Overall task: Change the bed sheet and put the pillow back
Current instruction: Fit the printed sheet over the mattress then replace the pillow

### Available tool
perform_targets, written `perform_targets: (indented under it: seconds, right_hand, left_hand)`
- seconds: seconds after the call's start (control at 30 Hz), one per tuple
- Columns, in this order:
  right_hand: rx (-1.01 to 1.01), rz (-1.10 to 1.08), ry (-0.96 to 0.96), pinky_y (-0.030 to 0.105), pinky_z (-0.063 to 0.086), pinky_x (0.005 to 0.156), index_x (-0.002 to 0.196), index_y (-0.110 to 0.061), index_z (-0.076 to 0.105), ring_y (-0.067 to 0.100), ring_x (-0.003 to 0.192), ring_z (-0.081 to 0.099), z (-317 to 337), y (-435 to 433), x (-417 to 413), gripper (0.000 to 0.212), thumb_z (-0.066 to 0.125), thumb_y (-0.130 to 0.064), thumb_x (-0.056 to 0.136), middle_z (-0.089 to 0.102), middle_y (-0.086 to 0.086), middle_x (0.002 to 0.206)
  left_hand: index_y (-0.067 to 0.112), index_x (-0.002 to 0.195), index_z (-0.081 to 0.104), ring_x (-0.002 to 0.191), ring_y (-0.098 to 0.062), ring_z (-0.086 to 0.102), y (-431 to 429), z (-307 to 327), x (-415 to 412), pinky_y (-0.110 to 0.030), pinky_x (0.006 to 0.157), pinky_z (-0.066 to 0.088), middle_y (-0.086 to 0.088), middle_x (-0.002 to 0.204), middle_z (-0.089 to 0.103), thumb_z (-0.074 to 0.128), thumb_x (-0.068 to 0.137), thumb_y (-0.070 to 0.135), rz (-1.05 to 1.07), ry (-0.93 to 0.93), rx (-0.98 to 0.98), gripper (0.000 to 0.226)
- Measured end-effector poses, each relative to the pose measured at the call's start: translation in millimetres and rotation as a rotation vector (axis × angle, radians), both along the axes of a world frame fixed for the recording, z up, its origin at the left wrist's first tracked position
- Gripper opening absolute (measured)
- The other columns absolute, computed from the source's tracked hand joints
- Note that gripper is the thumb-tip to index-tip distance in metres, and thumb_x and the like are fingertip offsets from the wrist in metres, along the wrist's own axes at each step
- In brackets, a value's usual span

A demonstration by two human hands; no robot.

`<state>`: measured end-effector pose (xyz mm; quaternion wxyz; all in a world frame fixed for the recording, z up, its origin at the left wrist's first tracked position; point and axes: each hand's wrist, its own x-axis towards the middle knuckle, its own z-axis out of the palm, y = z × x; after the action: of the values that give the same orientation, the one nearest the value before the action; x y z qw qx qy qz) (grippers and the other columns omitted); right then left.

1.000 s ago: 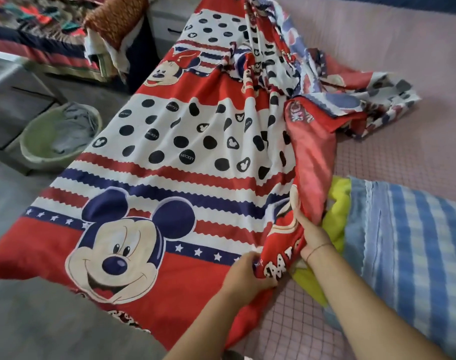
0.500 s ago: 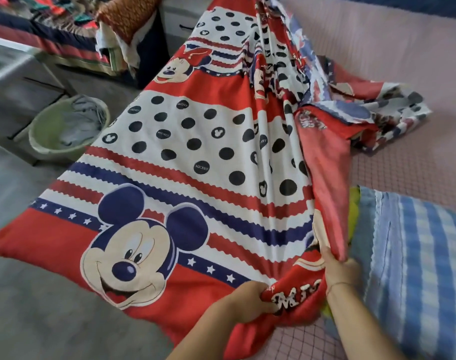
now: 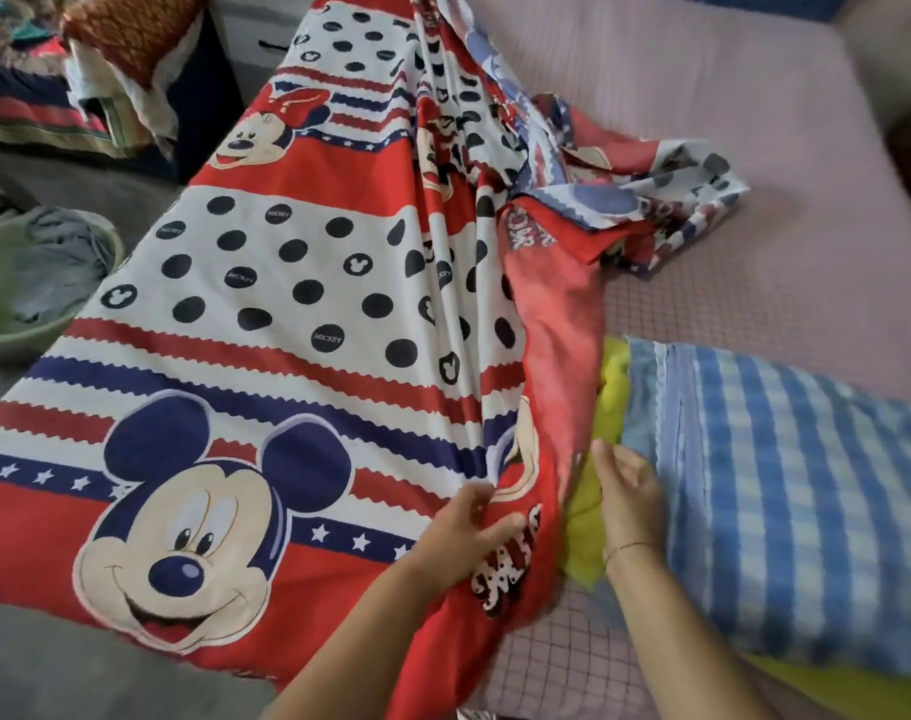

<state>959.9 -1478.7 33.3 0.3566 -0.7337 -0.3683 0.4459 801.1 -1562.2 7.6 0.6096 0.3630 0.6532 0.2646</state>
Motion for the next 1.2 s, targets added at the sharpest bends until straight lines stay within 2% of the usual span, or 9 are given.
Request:
perform_targets:
  seconds: [0.1,0.2,0.3,0.4,0.53,0.73,0.87,1.0,1.2]
  right_hand:
    - [0.062,-0.011,0.124,0.034,0.047,0.1,0.128,-0.002,0.056,0.016,0.108,0.061,10.6,1.3,20.0,0.056,0.068,-0.037,0.086,0.064,0.009,0.122]
    - [0.126,0.04,0.175,0.035,0.054,0.092,0.121,-0.003,0.06,0.011,0.094,0.068,28.8,-0.7,48.7,0.073,0.067,-0.06,0.077,0.071,-0.001,0.1]
    - [0.158,0.065,0.259,0.031,0.057,0.078,0.112,-0.011,0.064,0.013,0.08,0.068,53.7,1.6,86.8,0.027,0.06,-0.03,0.093,0.072,-0.003,0.08]
    - [0.18,0.149,0.299,0.023,0.056,0.069,0.107,-0.011,0.063,0.018,0.076,0.068,84.6,13.8,132.3,0.017,0.056,-0.02,0.094,0.071,0.007,0.085]
    - [0.232,0.274,0.093,0.012,0.051,0.073,0.109,-0.007,0.062,0.014,0.087,0.063,106.3,62.7,198.9,0.022,0.065,-0.014,0.089,0.067,0.004,0.095]
    - [0.158,0.669,-0.3,0.021,0.034,0.098,0.125,-0.014,0.058,0.007,0.118,0.046,100.5,154.1,260.9,0.047,0.071,-0.034,0.084,0.053,-0.003,0.127]
    - [0.1,0.882,-0.358,0.023,0.029,0.104,0.136,-0.013,0.049,0.015,0.132,0.041,90.9,184.0,268.5,0.062,0.071,-0.038,0.083,0.046,0.001,0.143]
    - [0.03,0.995,-0.412,0.03,0.031,0.109,0.142,-0.015,0.042,0.019,0.134,0.04,83.9,196.9,268.8,0.072,0.071,-0.043,0.082,0.042,0.004,0.147]
    - [-0.106,1.129,-0.563,0.039,0.031,0.114,0.148,-0.017,0.03,0.022,0.137,0.038,77.0,201.6,288.7,0.1,0.071,-0.064,0.07,0.035,0.004,0.153]
  left_hand:
    - [0.031,0.116,0.046,0.083,0.024,0.053,25.1,27.8,13.3,0.002,0.067,0.04,0.021,0.104,0.056,0.063,0.091,0.04,0.119,0.089,0.168,0.032]
    - [0.021,0.135,0.046,0.116,0.003,0.049,49.4,41.5,35.2,-0.005,0.085,0.035,0.011,0.13,0.052,0.061,0.091,0.043,0.1,0.131,0.255,0.051]
    - [0.019,0.135,0.048,0.115,-0.005,0.05,61.6,51.4,78.4,-0.002,0.077,0.039,0.011,0.125,0.053,0.062,0.091,0.039,0.105,0.112,0.278,0.051]
    - [0.017,0.134,0.049,0.122,-0.012,0.05,57.6,54.5,131.7,-0.018,0.096,0.039,0.005,0.128,0.053,0.066,0.089,0.037,0.157,0.065,0.262,0.052]
    - [0.012,0.134,0.047,0.12,-0.008,0.046,51.2,60.7,192.2,-0.025,0.101,0.037,0.005,0.128,0.051,0.066,0.089,0.035,0.283,0.055,0.226,0.054]
    - [0.012,0.14,0.045,0.127,-0.015,0.048,83.5,74.8,255.7,-0.039,0.11,0.039,0.008,0.133,0.049,0.066,0.084,0.052,0.565,0.159,0.194,0.072]
    - [0.012,0.14,0.046,0.13,-0.02,0.048,96.2,77.7,278.9,-0.045,0.11,0.038,-0.002,0.14,0.053,0.057,0.074,0.064,0.741,0.247,0.189,0.085]
    - [0.015,0.14,0.045,0.13,-0.022,0.046,83.1,79.7,291.4,-0.045,0.111,0.035,-0.003,0.138,0.052,0.065,0.084,0.053,0.877,0.349,0.145,0.071]
    - [0.013,0.149,0.027,0.145,-0.031,0.019,56.7,89.5,340.6,-0.051,0.116,0.015,-0.008,0.157,0.023,0.07,0.081,0.049,1.161,0.46,-0.202,0.088]
